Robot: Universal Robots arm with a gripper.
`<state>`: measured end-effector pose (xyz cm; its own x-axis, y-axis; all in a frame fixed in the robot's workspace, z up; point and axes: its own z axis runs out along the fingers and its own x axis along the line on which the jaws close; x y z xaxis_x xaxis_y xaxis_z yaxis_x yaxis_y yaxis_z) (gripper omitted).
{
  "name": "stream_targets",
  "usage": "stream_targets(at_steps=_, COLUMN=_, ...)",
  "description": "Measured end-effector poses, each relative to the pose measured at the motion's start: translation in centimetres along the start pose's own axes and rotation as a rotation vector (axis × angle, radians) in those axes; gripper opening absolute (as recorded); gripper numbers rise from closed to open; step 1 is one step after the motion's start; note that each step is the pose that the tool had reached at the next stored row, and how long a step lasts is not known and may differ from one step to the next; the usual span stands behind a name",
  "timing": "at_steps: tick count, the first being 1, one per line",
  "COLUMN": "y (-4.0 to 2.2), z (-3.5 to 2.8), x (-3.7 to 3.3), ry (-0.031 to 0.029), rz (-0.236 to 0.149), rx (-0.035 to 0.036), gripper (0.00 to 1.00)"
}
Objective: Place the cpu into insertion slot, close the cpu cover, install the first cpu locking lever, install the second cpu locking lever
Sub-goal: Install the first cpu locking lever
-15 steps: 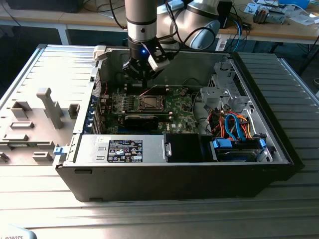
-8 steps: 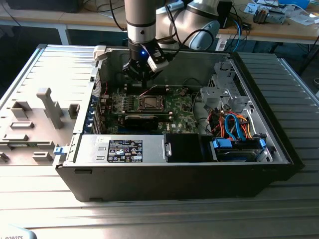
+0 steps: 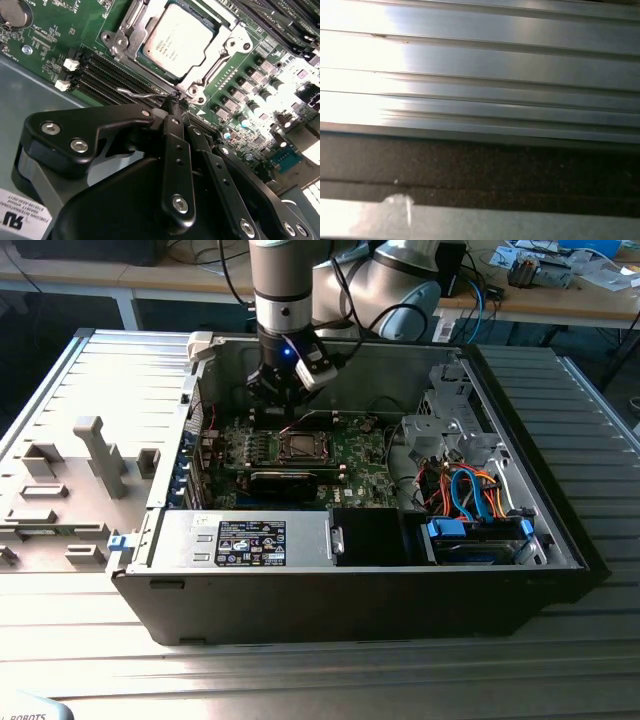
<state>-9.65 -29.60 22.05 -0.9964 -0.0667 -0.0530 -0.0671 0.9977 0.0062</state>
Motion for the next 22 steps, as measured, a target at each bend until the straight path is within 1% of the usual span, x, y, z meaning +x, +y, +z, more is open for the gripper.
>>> stream_targets(at_steps=3, y=-0.01, z=0.44, x=-0.05, ry=0.0002, rz=0.000, rx=0.0002, gripper=0.11)
stream_targets(at_steps=7, y=-0.02, z=0.74, x=-0.20, ry=0.0002, rz=0.000, rx=0.0002, gripper=0.11)
stream_targets(at_steps=17, y=-0.07, z=1.25, x=-0.90, ry=0.0003, rz=0.000, rx=0.0002, gripper=0.11)
stream_targets(at_steps=22, y=-0.10, z=1.40, x=-1.26, ry=0.0001, rz=0.006, rx=0.0004, gripper=0.11)
